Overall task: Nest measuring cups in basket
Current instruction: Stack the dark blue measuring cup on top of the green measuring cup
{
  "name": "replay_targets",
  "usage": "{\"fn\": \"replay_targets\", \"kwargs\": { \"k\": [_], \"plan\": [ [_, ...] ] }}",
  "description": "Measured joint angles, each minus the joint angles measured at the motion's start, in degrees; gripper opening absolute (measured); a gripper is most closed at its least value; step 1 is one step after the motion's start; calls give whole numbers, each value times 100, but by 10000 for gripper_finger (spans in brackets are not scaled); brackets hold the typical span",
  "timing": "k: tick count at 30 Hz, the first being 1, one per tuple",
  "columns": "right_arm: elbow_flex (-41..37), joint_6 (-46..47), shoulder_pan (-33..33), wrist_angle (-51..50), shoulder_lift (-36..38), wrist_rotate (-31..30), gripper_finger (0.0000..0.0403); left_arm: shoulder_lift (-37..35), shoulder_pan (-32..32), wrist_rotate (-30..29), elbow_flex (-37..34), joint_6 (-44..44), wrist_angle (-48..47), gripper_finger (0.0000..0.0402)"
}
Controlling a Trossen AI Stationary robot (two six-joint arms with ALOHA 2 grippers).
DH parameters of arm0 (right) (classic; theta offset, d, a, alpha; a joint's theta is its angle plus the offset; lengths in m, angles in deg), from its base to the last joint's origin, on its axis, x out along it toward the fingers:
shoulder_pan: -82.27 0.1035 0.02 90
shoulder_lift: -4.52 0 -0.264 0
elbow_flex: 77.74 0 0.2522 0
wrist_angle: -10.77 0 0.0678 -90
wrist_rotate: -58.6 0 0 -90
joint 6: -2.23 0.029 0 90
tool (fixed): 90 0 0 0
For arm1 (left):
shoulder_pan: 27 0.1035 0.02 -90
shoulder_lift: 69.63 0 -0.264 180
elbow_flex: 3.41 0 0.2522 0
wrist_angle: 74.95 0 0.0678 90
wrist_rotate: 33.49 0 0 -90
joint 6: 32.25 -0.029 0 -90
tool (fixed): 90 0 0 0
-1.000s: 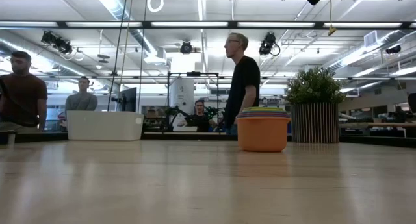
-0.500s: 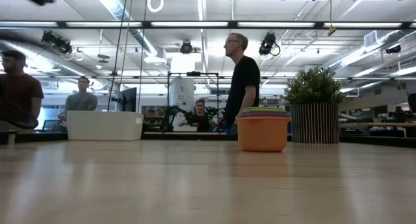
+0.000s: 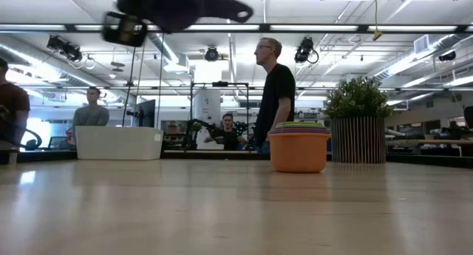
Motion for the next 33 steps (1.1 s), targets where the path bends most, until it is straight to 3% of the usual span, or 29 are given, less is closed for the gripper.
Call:
{"fn": "replay_targets", "kwargs": {
  "k": [9, 14, 23, 33],
  "plan": [
    [0, -450, -4, -121, 13, -862, 5, 154, 1145, 153, 2, -261, 1307, 9],
    [-2, -452, -10, -167, 45, -1024, 5, 343, 1512, 212, 108, -399, 1791, 9],
    [-2, -452, -235, -173, 178, -1043, 5, 1391, 1826, 256, 1282, -1131, 1218, 9],
    [-2, -437, -474, -203, 291, -1041, 5, 2539, 1831, 129, 2493, -771, 420, 8]
  ]
}}
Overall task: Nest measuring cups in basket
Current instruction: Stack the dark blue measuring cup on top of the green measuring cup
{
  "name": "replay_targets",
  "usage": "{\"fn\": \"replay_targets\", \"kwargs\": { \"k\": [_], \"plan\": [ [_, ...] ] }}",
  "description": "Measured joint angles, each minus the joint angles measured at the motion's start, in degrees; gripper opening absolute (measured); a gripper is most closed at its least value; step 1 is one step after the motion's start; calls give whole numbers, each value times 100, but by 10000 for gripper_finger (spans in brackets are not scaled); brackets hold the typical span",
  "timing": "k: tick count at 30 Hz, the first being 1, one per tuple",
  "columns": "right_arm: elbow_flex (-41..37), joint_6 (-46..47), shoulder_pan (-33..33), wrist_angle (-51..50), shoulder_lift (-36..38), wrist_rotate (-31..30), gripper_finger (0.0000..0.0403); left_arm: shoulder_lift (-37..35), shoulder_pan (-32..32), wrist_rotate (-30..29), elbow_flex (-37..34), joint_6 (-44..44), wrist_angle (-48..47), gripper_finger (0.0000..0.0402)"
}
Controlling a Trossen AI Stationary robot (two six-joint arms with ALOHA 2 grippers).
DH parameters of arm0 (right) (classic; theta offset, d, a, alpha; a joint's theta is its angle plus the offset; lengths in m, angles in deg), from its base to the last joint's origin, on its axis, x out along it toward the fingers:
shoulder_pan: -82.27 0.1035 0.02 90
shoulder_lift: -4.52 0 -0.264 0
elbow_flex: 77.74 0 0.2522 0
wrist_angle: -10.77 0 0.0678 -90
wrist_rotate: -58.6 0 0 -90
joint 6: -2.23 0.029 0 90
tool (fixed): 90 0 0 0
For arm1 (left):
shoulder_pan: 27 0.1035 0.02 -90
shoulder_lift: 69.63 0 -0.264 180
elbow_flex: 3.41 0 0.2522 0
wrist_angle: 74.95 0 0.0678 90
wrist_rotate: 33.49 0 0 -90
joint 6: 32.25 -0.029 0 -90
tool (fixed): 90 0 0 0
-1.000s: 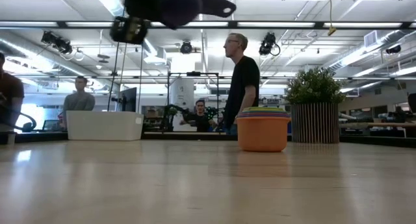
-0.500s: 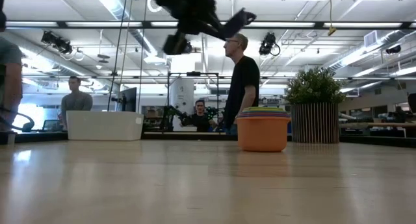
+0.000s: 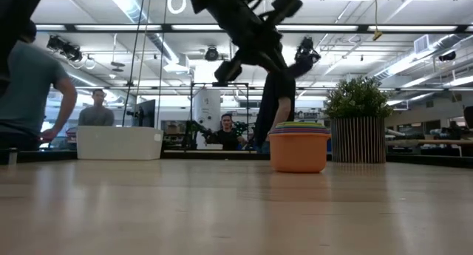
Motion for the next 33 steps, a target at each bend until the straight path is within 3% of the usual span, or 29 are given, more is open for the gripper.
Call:
{"fn": "replay_targets", "kwargs": {
  "k": [11, 33],
  "plan": [
    [0, 5, -26, 47, -2, 20, 5, 302, -90, -192, 80, 275, -610, 8],
    [0, 28, -26, 91, -7, 18, 5, 724, -111, -120, 78, 407, -422, 8]
  ]
}}
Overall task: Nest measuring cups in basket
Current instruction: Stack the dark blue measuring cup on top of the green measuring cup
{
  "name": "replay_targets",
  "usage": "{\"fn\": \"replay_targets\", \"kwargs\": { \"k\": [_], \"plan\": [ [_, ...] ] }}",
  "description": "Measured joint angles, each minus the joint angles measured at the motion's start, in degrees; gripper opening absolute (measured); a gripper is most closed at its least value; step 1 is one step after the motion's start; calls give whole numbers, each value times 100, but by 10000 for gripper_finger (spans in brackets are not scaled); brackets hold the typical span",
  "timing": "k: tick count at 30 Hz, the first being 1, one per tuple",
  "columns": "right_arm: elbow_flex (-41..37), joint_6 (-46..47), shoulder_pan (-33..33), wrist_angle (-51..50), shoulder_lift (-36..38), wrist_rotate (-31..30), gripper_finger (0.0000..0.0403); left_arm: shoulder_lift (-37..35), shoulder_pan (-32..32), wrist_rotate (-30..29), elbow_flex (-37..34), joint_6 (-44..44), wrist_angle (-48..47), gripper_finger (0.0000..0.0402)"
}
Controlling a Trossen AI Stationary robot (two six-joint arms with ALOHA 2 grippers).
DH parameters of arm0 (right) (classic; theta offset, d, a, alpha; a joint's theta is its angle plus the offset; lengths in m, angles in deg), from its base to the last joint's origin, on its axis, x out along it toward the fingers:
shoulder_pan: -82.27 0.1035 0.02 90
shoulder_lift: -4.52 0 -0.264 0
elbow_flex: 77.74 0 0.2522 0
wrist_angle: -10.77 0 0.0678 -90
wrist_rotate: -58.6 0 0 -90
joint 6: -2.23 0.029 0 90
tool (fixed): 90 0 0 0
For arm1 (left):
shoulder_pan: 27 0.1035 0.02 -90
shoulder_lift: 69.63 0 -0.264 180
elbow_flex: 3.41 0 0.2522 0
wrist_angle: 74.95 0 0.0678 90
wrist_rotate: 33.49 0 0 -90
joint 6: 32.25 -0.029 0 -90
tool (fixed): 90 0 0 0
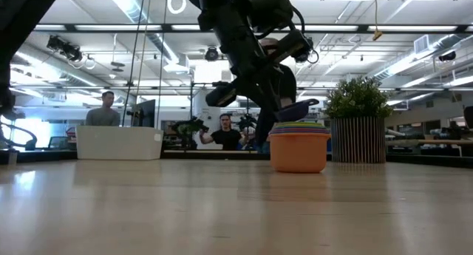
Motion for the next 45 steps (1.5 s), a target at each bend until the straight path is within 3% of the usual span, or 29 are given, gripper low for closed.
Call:
{"fn": "replay_targets", "kwargs": {
  "k": [10, 23, 29, 38, 45],
  "plan": [
    [0, 0, 0, 0, 0, 0, 5, 3, 58, 96, 0, -3, 11, 40],
    [0, 0, 0, -2, 0, 0, 5, 5, 58, 342, 0, -320, 352, 47],
    [0, 0, 0, -2, 2, 0, 5, 7, 56, 264, 0, -507, 236, 46],
    [0, 0, 0, -4, 0, 0, 5, 7, 52, -81, 0, -595, 305, 15],
    [0, 0, 0, -4, 0, 2, 5, 7, -29, -63, 0, -526, 317, 72]
  ]
}}
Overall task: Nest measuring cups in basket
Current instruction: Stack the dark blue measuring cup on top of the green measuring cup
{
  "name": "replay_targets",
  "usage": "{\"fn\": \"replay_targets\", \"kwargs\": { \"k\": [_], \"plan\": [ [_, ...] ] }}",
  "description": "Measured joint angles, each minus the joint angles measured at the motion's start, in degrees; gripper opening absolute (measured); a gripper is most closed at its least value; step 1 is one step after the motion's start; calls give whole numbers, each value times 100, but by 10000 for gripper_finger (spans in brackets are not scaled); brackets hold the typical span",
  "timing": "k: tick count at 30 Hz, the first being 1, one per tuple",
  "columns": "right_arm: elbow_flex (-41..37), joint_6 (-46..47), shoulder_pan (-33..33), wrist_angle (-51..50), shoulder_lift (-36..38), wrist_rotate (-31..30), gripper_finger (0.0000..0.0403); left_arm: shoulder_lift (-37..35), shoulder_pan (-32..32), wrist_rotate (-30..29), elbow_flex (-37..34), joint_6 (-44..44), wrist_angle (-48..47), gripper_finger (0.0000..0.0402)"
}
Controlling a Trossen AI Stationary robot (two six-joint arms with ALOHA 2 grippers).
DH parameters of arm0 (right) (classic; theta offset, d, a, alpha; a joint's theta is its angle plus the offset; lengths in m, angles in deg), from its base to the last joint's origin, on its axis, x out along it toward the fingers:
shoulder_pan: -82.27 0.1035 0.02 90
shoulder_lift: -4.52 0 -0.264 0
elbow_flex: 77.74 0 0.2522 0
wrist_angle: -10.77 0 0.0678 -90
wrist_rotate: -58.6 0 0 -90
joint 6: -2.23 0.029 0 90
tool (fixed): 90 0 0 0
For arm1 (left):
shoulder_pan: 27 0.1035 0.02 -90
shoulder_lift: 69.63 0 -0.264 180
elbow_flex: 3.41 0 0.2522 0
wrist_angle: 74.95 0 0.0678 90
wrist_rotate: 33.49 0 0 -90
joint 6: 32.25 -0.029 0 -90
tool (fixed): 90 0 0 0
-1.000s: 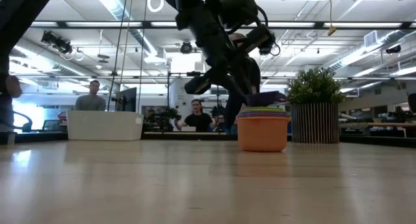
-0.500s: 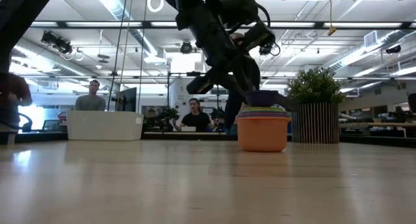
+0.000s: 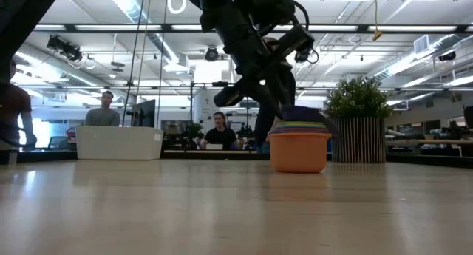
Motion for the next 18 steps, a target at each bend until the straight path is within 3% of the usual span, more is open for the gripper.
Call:
{"fn": "replay_targets", "kwargs": {
  "k": [9, 18],
  "plan": [
    [0, 0, 0, -2, 0, 2, 5, -2, 151, -84, 0, 34, 24, 113],
    [0, 487, 2, -393, -67, 803, 4, -9, 567, 1507, 0, -351, -12, 105]
  ]
}}
